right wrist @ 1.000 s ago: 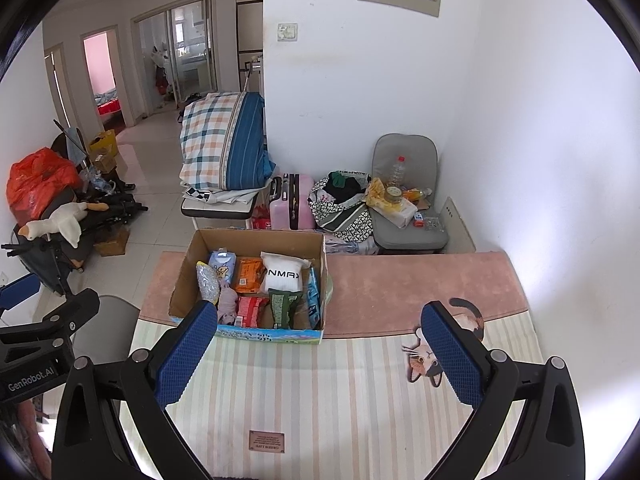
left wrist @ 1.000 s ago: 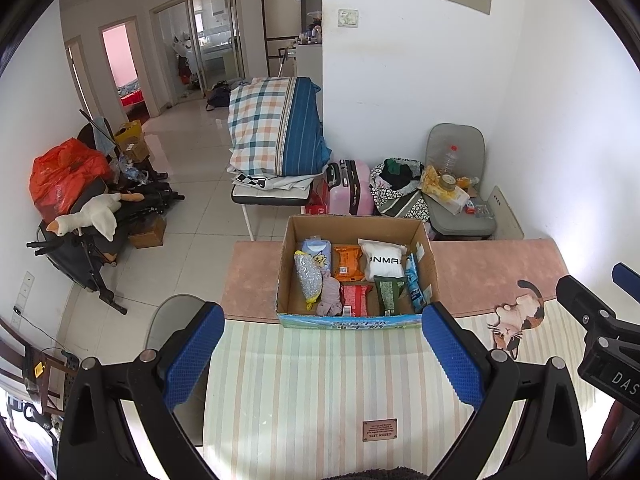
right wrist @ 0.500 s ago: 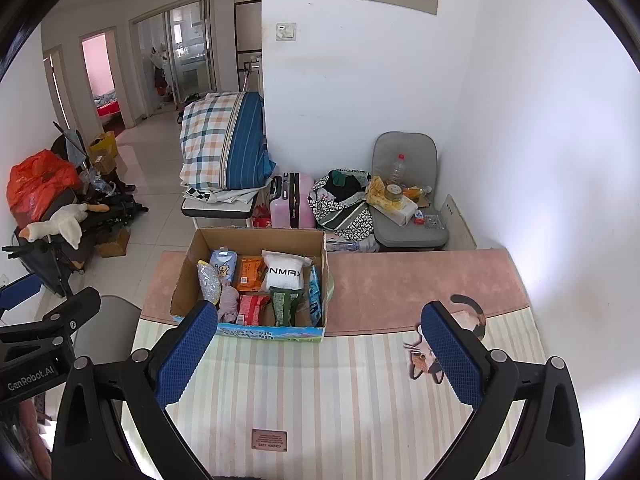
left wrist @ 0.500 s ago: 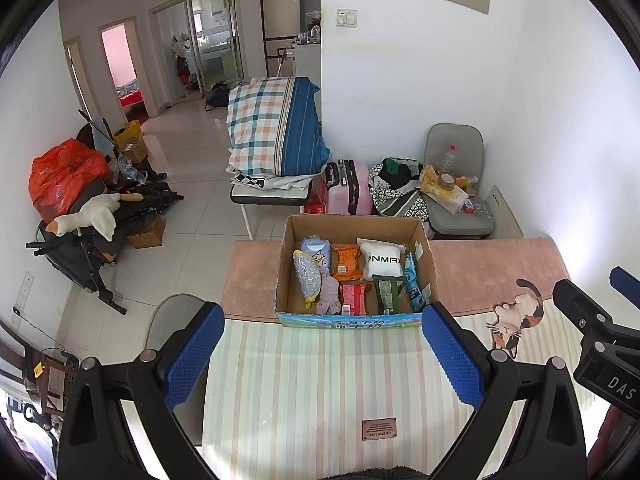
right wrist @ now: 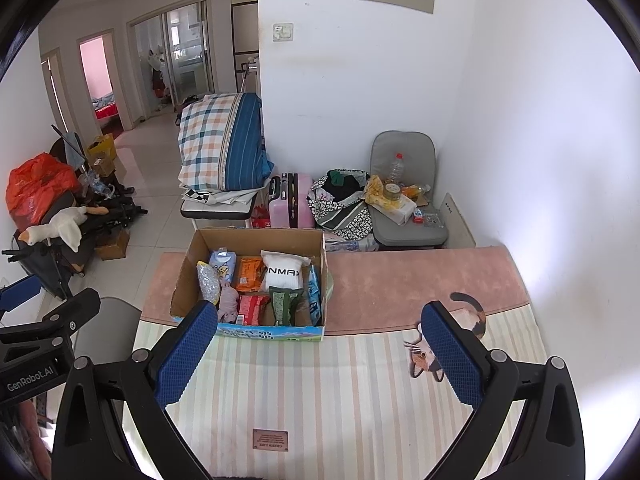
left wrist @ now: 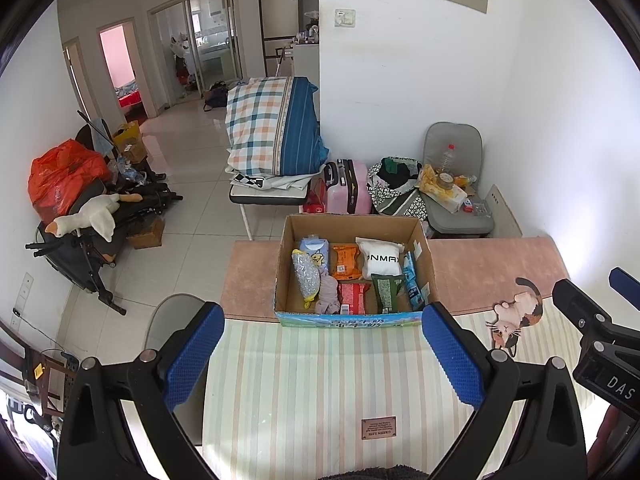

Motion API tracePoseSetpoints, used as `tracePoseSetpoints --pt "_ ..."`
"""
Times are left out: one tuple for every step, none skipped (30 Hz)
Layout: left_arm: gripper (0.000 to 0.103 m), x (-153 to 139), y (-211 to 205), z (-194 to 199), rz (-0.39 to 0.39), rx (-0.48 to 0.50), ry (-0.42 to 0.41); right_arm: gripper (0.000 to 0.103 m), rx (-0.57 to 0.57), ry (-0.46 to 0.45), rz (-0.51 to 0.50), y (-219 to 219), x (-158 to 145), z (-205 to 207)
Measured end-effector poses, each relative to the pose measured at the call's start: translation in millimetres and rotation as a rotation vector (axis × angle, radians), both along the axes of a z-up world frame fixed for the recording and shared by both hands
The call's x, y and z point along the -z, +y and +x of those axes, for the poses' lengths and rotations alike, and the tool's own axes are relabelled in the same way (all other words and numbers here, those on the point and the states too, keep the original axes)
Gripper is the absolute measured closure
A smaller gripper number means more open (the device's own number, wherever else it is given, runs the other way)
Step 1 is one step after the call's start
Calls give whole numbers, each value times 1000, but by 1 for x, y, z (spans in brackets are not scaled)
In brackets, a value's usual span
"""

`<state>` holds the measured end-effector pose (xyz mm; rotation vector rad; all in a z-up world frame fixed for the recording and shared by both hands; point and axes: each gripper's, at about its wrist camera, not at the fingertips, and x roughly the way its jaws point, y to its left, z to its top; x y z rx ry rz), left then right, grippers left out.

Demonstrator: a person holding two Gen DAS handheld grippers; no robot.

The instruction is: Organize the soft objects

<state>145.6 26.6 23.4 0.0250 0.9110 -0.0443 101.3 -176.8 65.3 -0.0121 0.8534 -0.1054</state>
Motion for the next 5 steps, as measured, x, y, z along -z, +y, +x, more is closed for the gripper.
tracePoseSetpoints --pt "2 0 0 -1 3 -1 -2 0 0 1 -1 0 0 0" --pt "2 0 0 -1 7 0 -3 0 0 1 -1 0 0 0" --pt "2 0 -2 -1 11 4 -5 0 0 0 -1 0 0 -1" --pt "2 0 -2 -2 13 6 -5 0 0 1 -1 0 0 -1" --pt "2 0 -2 -2 9 7 -2 0 0 1 -1 0 0 -1"
